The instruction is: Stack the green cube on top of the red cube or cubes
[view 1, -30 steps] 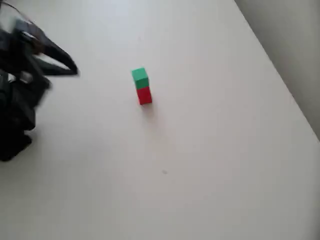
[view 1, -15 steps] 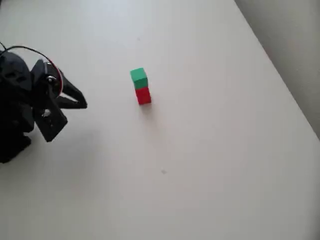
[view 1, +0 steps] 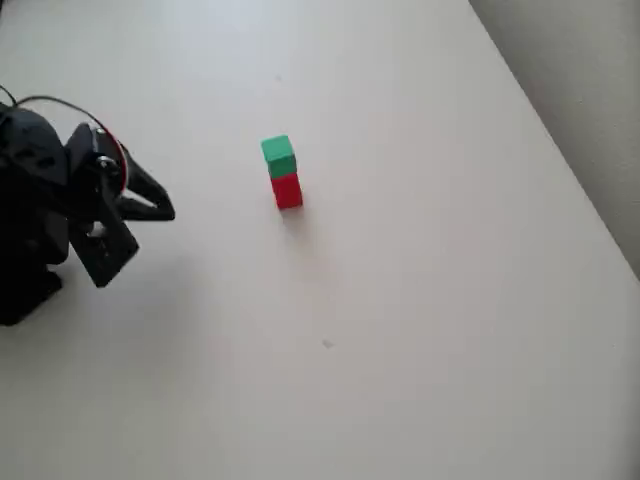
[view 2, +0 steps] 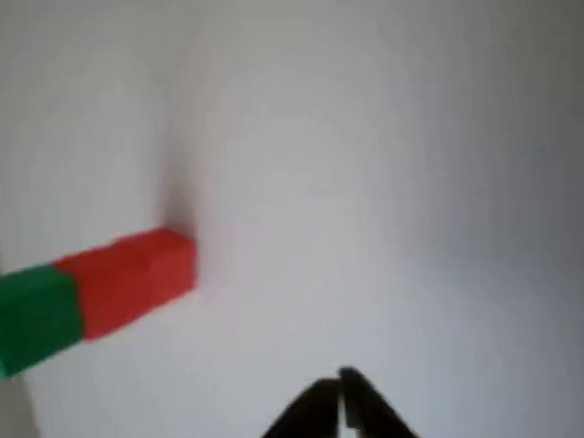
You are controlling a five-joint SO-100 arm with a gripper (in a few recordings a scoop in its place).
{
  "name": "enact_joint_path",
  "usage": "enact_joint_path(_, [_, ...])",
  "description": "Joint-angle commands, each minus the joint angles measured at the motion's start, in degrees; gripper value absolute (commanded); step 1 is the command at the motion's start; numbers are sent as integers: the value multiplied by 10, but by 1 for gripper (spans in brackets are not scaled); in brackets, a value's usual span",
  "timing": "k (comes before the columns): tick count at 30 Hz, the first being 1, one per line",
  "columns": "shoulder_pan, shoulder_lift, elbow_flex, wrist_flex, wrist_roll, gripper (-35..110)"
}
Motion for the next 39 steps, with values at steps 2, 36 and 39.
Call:
enact_joint_path(2, [-1,6,16,-3,3,-2])
enact_joint_path(36, [11,6,24,-4,16,-2])
enact_joint_path(39, [11,6,24,-4,16,-2])
